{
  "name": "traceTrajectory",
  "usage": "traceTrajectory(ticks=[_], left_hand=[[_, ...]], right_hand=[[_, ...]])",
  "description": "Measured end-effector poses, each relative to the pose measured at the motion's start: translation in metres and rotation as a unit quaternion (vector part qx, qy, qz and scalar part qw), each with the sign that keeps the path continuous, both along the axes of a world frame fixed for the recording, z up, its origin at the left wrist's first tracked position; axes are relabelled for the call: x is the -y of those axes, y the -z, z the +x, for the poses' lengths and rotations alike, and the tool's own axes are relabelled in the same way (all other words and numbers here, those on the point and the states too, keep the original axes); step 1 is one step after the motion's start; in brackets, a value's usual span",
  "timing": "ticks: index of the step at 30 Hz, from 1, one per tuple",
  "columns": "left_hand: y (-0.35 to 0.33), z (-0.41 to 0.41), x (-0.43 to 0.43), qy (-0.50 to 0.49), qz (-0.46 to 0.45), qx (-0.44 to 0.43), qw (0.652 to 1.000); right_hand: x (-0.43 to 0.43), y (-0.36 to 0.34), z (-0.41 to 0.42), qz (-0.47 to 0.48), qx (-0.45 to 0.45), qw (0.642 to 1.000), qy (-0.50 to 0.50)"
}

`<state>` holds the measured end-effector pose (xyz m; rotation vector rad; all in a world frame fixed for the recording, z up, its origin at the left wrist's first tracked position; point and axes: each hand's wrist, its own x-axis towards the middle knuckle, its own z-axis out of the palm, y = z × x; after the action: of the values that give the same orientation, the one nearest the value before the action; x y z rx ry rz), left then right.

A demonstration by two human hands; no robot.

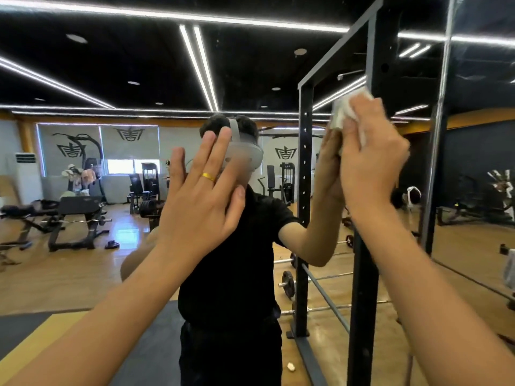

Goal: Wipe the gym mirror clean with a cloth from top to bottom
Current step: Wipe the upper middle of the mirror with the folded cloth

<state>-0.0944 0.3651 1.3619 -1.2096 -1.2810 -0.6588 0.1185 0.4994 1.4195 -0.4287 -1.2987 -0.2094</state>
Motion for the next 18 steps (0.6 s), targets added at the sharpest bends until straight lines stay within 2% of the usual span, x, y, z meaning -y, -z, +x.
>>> traceTrajectory(ticks=[3,6,8,11,14,18], left_hand=[[0.0,-0.001,0.0,0.003,0.001,0.0,1.0],[0.001,0.0,0.0,0.013,0.005,0.0,1.0],[0.001,-0.001,0.0,0.018,0.003,-0.002,1.0],[0.0,-0.002,0.001,0.011,-0.006,0.0,1.0],[0.001,-0.002,0.0,-0.003,-0.009,-0.009,1.0],[0.001,-0.003,0.0,0.007,-0.007,-0.013,1.0]], right_hand=[[0.011,0.017,-0.029,0.065,0.071,0.995,0.001],[0.006,0.014,-0.021,0.082,0.123,0.989,0.019],[-0.001,0.007,-0.007,0.062,0.117,0.991,0.031],[-0.002,-0.007,0.001,-0.005,0.034,0.999,0.029],[0.017,-0.005,-0.028,-0.015,-0.023,1.0,0.008],[0.037,0.014,-0.062,0.062,0.069,0.996,-0.006]])
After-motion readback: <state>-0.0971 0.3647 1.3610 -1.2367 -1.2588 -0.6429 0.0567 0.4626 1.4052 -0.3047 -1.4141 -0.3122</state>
